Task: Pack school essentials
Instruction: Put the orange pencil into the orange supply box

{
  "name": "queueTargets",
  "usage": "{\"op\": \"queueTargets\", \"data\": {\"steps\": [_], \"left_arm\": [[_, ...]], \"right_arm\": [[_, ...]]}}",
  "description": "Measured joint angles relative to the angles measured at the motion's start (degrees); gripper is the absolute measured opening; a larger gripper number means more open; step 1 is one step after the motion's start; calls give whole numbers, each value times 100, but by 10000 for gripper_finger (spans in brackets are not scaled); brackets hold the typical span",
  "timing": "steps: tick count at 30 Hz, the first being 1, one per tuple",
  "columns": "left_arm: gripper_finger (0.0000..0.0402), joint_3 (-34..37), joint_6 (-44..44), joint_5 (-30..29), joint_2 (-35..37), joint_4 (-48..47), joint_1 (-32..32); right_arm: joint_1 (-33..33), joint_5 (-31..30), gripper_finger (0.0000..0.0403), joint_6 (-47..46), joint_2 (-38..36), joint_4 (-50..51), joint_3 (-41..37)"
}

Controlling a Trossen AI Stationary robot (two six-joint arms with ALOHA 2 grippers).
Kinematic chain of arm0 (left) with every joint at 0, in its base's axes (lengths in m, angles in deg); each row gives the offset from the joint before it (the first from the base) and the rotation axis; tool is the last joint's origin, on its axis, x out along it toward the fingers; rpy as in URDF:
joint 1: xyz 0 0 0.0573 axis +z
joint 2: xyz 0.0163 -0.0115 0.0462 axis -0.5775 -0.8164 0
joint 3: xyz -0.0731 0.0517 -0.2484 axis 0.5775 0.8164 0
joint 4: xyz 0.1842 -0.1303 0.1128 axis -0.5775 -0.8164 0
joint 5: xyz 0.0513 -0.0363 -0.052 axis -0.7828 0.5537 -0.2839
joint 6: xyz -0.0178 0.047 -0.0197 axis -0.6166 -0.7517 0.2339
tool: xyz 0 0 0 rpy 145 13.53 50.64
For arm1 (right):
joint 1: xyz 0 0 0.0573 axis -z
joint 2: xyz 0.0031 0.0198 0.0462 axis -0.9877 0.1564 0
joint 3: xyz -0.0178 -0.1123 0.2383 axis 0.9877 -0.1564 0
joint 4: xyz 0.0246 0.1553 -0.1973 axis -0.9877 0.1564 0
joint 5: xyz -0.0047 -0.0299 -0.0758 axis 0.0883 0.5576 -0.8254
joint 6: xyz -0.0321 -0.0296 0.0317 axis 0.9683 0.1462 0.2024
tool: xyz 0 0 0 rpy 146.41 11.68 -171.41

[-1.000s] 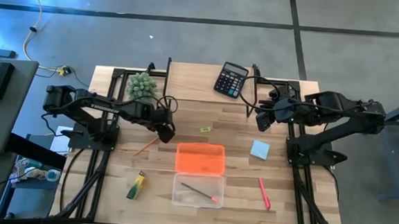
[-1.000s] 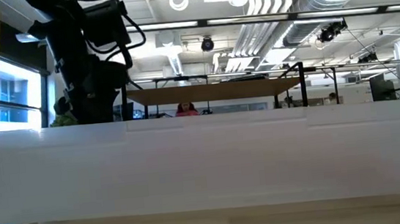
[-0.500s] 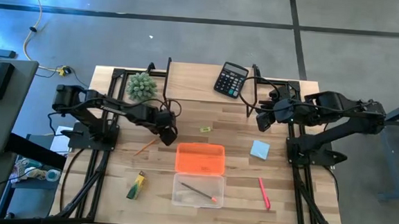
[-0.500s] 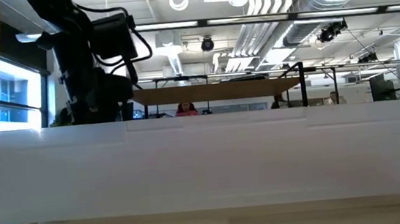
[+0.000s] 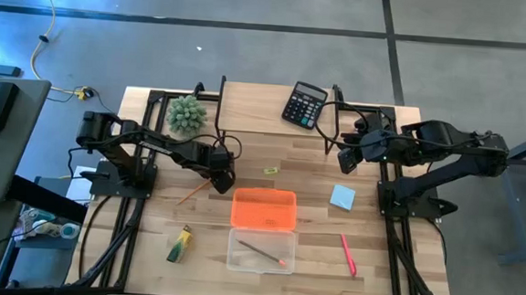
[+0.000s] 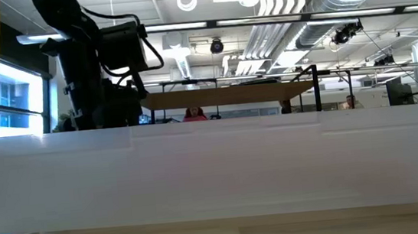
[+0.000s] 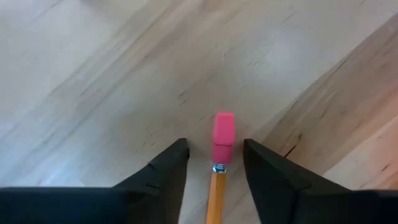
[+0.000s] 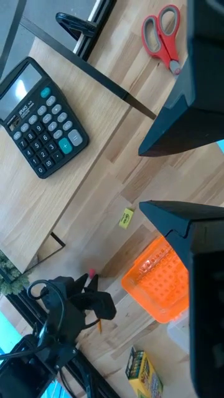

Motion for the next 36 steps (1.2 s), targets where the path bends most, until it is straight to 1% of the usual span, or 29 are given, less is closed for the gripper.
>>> {"op": "queueTargets", "data": {"steps": [8,11,16,20,22,24,32,36], "left_arm": [[34,7,-116,-84,-20,79,-257],[11,7,-118,-138,-18,66,-331],[18,-5,-116,-203,-25,38,-406],[16,-246,-166,-195,-57,-192,-496],[15,-468,-300,-20,-82,-443,-576],[15,-762,-424,-4,-72,-568,-662],[15,-1781,-904,-145,-55,-1404,-957],[15,-2289,-1161,-149,-51,-1431,-1176]], "right_arm": [[0,-3,117,81,0,0,0],[-1,-4,117,81,0,0,0],[-1,-6,117,81,0,-2,1],[0,-7,117,81,0,-2,0],[-2,-7,117,81,0,-2,0],[-1,-9,117,81,0,-2,0],[-2,-7,117,127,0,-4,0],[-1,0,117,127,0,-7,0]]}}
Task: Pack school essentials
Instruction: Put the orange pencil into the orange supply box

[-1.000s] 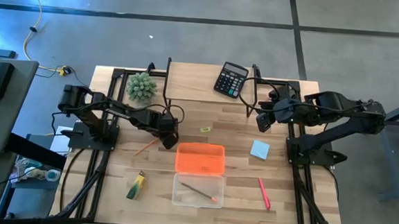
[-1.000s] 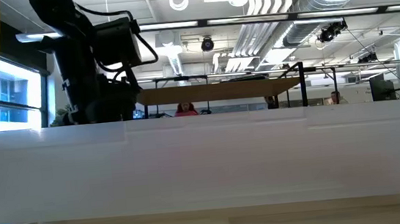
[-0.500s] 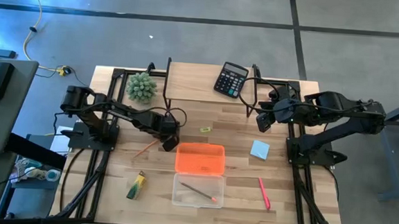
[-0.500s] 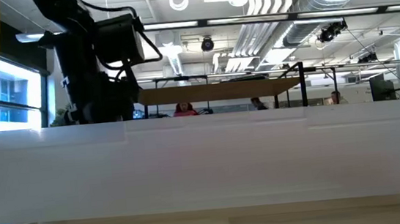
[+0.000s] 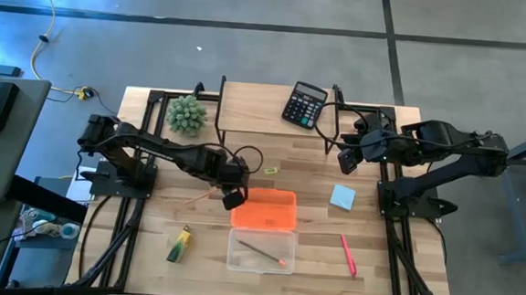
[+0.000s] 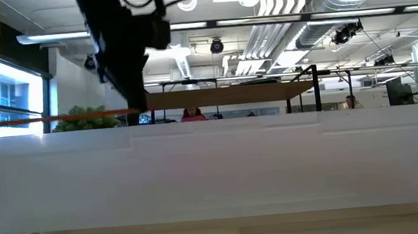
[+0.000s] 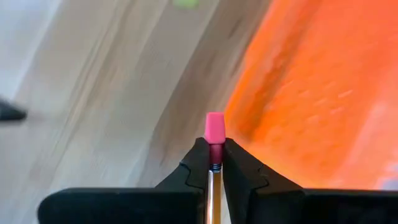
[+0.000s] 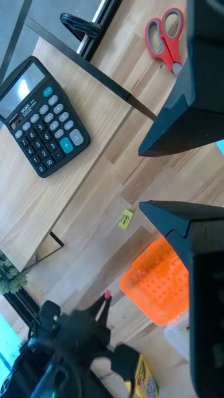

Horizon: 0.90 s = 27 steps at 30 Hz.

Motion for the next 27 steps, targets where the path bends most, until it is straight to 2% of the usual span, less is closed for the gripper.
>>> {"op": "queueTargets", "data": {"steps": [6,11,15,20,27], "left_arm": [[16,-684,-767,22,9,216,-355],[16,-1063,-1489,24,9,866,-670],[16,-1152,-2129,168,11,1608,-966],[16,-1160,-3063,808,11,2681,-1329],[16,-1181,-3519,801,-194,3502,-1803]], "right_arm": [[-1,17,117,-96,0,-44,0],[1,-42,117,-213,0,-45,0],[1,-49,117,-471,0,-44,1],[1,2,117,-773,3,-44,1],[-2,183,117,-1368,49,-46,0]]}}
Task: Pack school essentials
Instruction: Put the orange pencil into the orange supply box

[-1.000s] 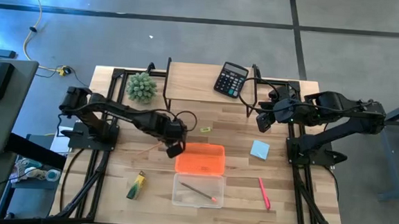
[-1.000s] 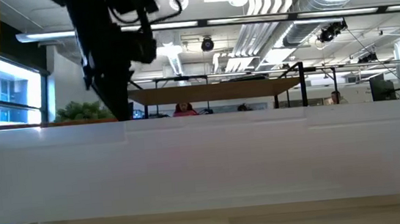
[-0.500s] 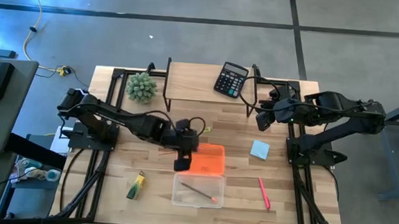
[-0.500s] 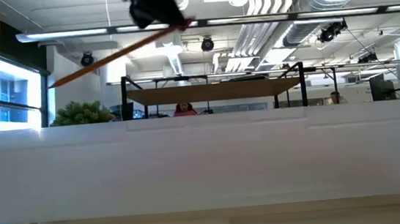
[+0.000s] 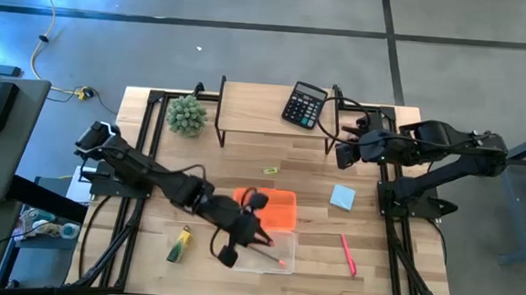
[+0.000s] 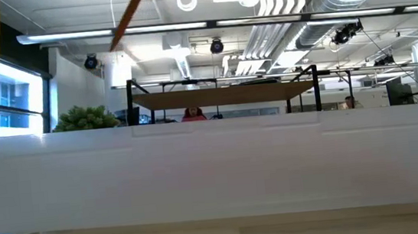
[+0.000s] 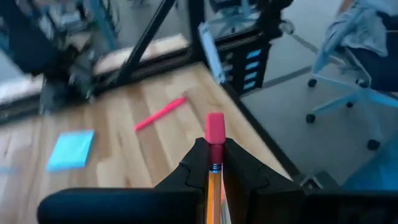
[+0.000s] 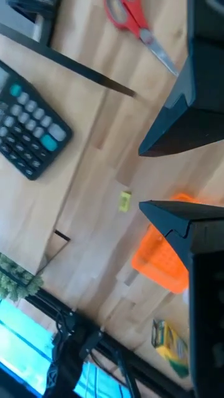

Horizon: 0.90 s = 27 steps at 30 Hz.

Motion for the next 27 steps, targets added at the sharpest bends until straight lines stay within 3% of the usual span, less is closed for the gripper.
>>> {"op": "queueTargets", "data": {"steps": [8,16,27], "left_arm": [[16,-114,-182,-75,-699,-33,-217],[16,-622,307,-183,-1363,-53,-403],[17,-869,304,-109,-1693,-604,-220]], "right_arm": [[-10,333,117,-162,118,-39,0],[-10,481,117,-230,206,28,0],[-10,595,117,10,204,50,0]]}}
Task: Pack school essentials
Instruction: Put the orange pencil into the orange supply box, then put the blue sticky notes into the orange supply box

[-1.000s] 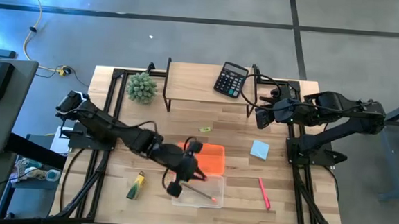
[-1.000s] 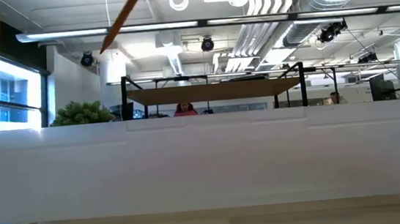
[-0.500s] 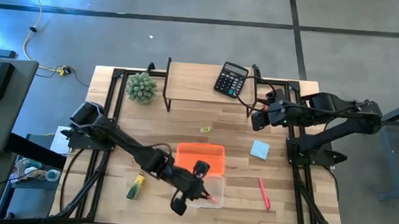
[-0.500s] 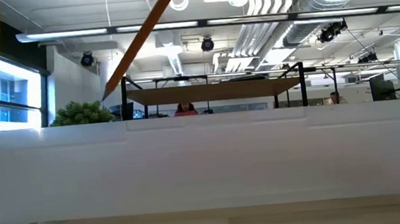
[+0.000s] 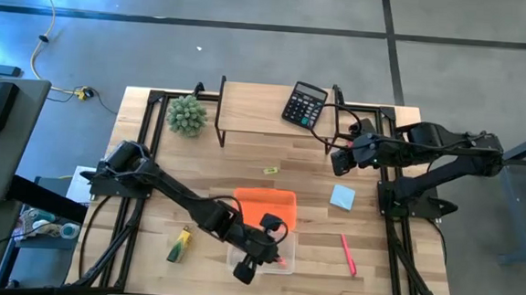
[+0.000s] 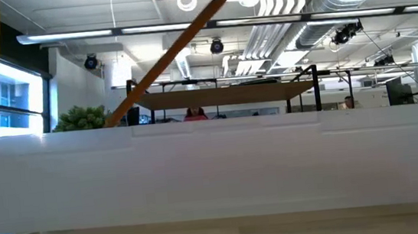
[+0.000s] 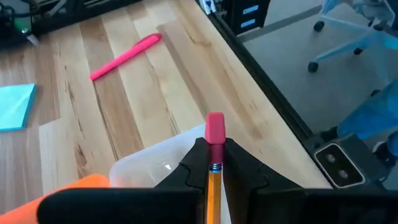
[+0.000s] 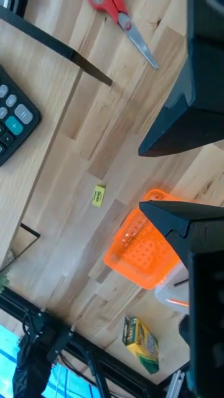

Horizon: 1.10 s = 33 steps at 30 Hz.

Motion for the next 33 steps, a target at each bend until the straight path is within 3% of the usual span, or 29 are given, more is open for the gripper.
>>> {"op": "queueTargets", "data": {"steps": [6,23,33], "left_arm": [[29,7,51,219,-14,-108,128],[128,9,229,148,-14,-429,196],[121,11,775,-54,326,-761,385]], "right_arm": [[0,124,117,44,-2,0,0],[0,183,117,309,-17,0,0],[0,429,117,692,-24,2,0]]}}
